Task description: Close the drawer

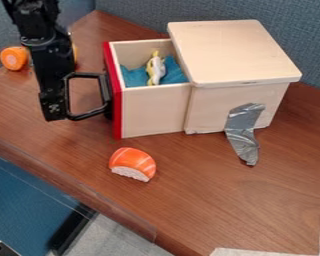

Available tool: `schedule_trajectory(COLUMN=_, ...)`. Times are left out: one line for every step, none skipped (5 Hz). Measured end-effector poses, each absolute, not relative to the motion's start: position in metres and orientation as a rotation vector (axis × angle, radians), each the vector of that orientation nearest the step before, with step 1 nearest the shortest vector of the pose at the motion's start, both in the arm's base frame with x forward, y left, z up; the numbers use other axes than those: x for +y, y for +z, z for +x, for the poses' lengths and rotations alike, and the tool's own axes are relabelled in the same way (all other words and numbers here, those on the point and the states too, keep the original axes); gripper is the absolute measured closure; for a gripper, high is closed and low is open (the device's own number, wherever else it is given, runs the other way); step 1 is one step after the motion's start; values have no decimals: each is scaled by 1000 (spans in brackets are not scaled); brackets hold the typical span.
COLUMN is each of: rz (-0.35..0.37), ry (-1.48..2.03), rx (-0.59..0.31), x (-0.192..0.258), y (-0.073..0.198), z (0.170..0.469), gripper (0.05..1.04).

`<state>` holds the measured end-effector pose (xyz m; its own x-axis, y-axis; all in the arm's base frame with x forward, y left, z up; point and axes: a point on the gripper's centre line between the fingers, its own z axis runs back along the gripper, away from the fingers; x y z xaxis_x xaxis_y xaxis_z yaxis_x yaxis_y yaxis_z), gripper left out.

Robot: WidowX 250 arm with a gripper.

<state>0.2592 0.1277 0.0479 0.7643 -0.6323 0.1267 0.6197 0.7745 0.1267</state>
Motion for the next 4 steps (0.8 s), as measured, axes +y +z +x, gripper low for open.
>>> schedule_trajectory(rz=57, ry=-693, rx=-196, x=126, y=44, z=268, gripper=84)
schedule_trajectory(rz=56, ry=-701, rx=-213, x=126, y=39, z=274, gripper=84)
schedule_trajectory(rz=42, ry=-707, rx=-215, x=120, y=34, z=279, gripper=84)
schedule_trajectory(rz=29, ry=-711, rx=-231, x=113, y=37, z=285, gripper=84)
